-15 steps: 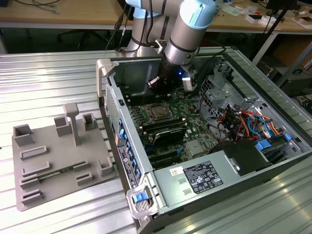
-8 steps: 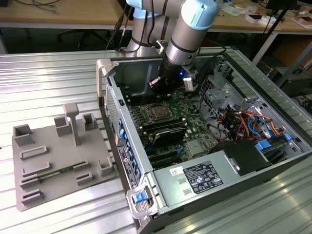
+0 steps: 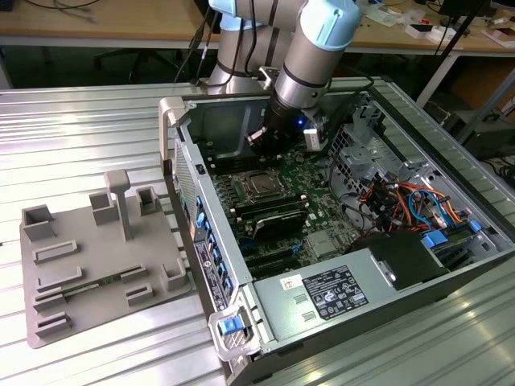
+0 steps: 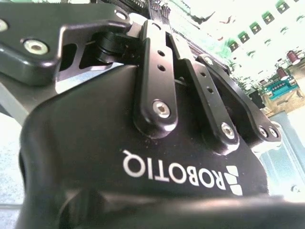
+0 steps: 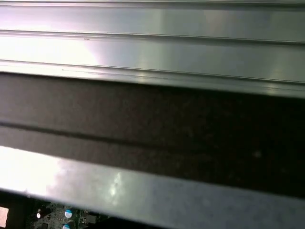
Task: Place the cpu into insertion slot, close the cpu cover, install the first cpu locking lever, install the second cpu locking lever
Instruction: 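Install the first cpu locking lever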
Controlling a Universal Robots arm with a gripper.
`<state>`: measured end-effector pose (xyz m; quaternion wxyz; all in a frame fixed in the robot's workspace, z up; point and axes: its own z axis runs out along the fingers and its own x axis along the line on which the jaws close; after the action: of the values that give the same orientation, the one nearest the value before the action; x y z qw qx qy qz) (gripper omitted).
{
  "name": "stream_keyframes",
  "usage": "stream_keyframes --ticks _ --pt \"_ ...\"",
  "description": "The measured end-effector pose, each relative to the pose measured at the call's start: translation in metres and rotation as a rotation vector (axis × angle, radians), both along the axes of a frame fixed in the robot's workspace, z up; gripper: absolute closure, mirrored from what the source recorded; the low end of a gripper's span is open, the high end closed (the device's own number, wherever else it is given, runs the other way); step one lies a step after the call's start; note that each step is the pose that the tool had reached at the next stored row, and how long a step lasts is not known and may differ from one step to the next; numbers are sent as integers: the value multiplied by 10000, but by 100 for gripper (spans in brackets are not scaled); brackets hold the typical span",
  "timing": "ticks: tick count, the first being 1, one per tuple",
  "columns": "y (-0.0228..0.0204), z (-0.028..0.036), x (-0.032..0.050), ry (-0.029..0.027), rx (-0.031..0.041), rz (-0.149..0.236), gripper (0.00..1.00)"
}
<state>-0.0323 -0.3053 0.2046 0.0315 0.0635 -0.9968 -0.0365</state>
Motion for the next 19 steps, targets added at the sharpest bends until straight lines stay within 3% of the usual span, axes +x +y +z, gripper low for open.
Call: stream_keyframes --ticks 3,7,15,19 --pt "-29 1 -1 2 -3 -1 89" --pt "-35 -11 5 4 -8 6 89" --pt "-32 -46 55 4 1 32 89" --pt "-2 -50 56 2 20 39 89"
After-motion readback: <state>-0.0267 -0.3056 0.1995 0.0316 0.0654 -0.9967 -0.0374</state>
